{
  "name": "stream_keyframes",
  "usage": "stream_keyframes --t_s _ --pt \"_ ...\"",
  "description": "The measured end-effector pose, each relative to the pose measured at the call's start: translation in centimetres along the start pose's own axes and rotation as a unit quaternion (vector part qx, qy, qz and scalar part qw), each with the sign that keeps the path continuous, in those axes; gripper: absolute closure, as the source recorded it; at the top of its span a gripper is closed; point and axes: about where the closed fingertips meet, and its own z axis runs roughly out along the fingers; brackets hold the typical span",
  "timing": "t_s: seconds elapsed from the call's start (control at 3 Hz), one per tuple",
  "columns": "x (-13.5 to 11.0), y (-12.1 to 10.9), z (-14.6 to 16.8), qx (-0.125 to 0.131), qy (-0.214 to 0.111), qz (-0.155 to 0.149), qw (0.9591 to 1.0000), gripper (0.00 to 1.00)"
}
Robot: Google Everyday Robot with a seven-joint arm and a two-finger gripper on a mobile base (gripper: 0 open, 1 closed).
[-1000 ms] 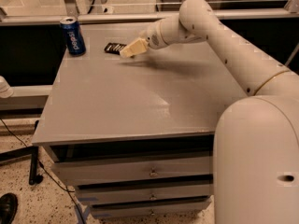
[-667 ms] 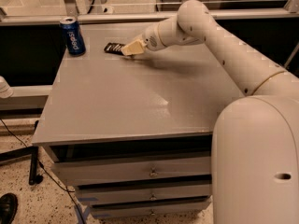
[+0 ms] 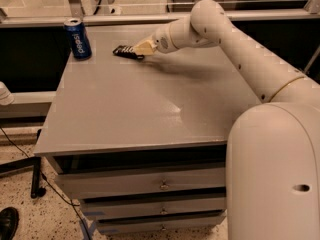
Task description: Move rxbar chocolate near pepsi can
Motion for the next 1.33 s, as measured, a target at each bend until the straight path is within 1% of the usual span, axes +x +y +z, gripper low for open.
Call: stream_keyframes --t_s 0.33,0.67,1.33 --pt "-1.8 0.2 0.5 -0.007 -0.014 -0.010 0.9998 1.00" --pt "-3.4 0.7 1.6 -0.017 -0.025 -0.018 0.9994 1.00" --pt "-5.2 2.3 3.7 -0.041 -0.040 -0.025 0.9980 1.00"
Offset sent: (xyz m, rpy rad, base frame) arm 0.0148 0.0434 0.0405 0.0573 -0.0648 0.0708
